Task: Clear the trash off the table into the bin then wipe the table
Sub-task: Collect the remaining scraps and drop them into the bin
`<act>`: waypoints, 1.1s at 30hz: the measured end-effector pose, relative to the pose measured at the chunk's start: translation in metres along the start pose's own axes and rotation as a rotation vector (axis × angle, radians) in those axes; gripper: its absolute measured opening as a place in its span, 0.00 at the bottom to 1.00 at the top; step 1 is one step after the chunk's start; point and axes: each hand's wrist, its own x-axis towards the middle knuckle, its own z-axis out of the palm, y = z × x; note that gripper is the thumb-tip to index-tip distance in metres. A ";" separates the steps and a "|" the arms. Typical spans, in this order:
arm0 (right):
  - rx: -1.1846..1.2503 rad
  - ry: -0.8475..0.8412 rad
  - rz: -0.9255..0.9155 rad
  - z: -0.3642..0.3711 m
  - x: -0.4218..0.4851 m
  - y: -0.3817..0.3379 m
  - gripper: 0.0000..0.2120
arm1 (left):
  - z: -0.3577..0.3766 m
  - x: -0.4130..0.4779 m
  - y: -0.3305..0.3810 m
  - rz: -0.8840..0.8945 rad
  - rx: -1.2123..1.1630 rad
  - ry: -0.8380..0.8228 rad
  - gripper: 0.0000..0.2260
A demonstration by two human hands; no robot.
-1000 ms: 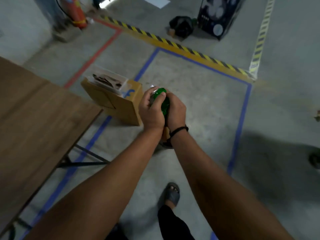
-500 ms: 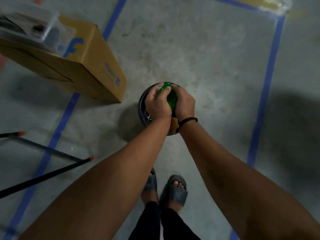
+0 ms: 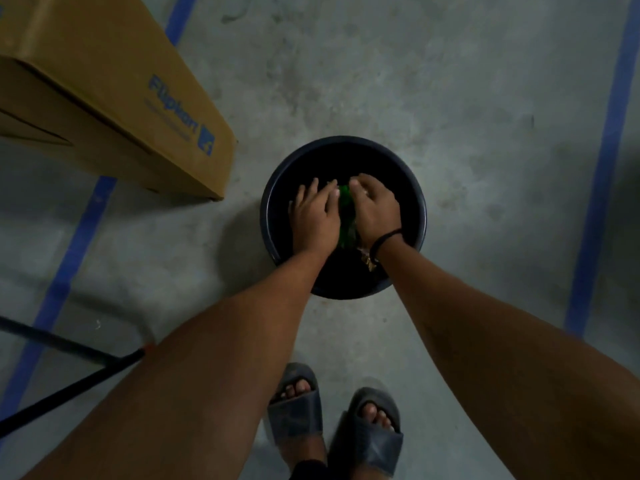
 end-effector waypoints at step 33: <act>-0.228 -0.321 -0.488 -0.036 -0.131 -0.133 0.33 | -0.179 -0.098 0.154 -0.451 -1.511 -0.372 0.41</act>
